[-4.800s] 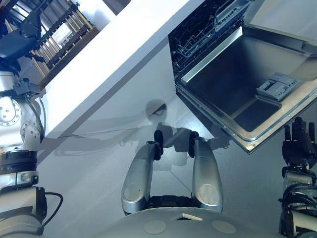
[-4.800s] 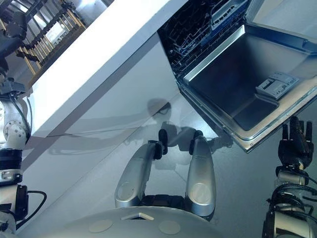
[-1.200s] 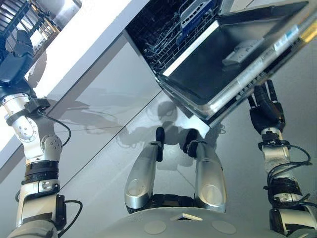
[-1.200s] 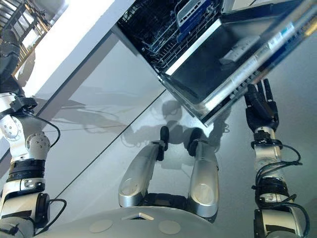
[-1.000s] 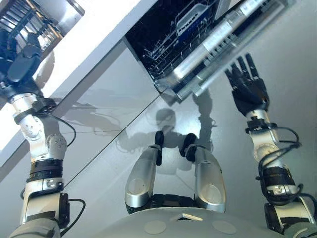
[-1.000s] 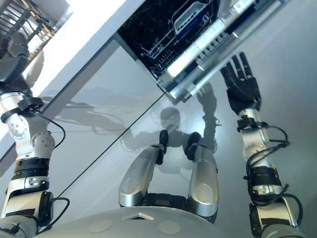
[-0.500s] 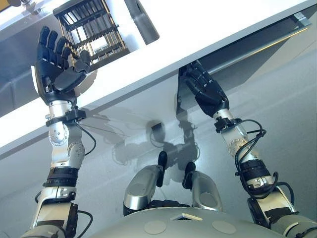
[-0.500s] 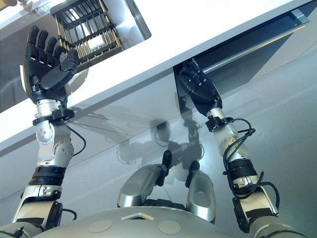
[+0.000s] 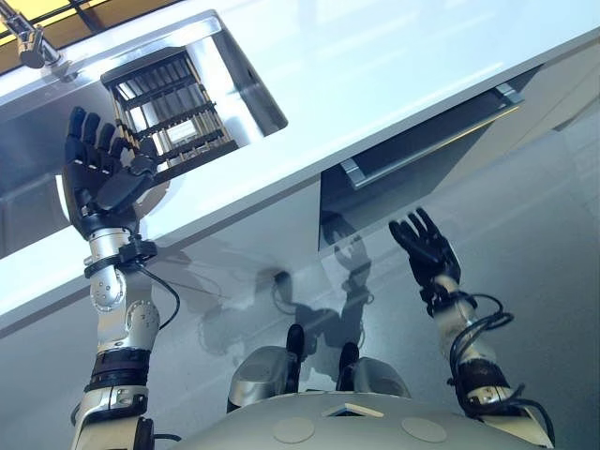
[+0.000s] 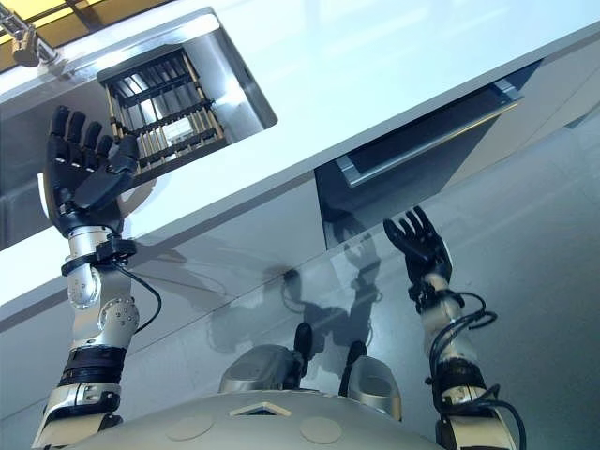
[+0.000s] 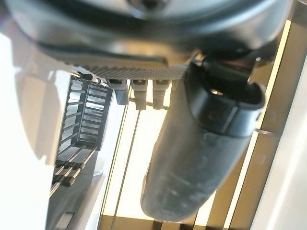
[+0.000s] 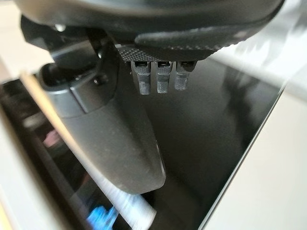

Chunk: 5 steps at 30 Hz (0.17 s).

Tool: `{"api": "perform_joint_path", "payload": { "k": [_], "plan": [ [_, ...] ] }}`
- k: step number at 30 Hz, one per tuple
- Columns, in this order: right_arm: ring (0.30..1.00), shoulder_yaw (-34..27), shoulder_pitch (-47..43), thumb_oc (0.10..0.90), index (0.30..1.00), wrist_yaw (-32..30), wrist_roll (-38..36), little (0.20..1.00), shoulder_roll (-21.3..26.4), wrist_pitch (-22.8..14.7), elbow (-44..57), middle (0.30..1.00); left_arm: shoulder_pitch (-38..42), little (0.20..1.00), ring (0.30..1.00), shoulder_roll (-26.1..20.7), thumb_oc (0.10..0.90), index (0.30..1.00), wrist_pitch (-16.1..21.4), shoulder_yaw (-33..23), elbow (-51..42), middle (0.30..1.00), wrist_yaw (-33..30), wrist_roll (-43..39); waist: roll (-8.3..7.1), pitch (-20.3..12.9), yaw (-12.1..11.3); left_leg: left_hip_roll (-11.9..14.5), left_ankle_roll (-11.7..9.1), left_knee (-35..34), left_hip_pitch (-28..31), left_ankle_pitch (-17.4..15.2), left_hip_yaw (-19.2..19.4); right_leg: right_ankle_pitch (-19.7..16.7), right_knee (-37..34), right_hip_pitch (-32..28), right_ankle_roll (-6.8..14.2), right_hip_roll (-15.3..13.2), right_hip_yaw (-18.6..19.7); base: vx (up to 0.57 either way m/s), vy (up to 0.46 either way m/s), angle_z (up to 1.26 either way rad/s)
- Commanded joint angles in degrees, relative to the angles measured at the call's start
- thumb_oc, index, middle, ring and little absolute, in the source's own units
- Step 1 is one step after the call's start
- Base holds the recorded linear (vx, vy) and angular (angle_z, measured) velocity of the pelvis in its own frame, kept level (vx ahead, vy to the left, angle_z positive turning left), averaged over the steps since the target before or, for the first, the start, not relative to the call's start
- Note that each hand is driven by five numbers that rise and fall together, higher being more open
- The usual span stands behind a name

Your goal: Pick up plates and place into dishwasher.

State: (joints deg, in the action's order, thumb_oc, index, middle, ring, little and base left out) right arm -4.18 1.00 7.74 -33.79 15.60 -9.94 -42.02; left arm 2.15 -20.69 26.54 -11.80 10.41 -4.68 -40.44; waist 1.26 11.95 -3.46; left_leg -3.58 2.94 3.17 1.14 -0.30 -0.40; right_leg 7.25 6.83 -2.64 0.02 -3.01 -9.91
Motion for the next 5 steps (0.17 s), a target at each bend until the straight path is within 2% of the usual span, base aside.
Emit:
{"api": "perform_joint_path", "payload": {
  "k": [1,5],
  "plan": [
    [0.900,-0.6,-0.2,0.800,0.900,0.0,11.3,0.900,2.2,-7.4,-1.9,0.900,0.9,0.900,0.900,-1.1,0.800,0.900,2.0,-2.7,-1.0,0.900,0.3,1.7,-0.08,-4.3,1.5,-1.5,1.0,-0.6,2.1,-7.2,1.7,0.7,1.2,2.4,3.5,-0.7,0.9,-0.08,-0.027,-0.10],
    [0.900,-0.5,0.8,0.800,0.900,0.0,14.6,0.900,3.0,-8.0,-8.2,0.900,1.9,0.900,0.900,-1.2,0.800,0.900,2.3,-2.8,-0.5,0.900,0.5,1.2,-0.33,-4.7,1.9,-1.1,0.7,-1.5,3.0,-7.1,2.2,0.5,0.3,1.6,3.7,-0.3,1.1,-0.07,-0.026,-0.16]
  ]
}}
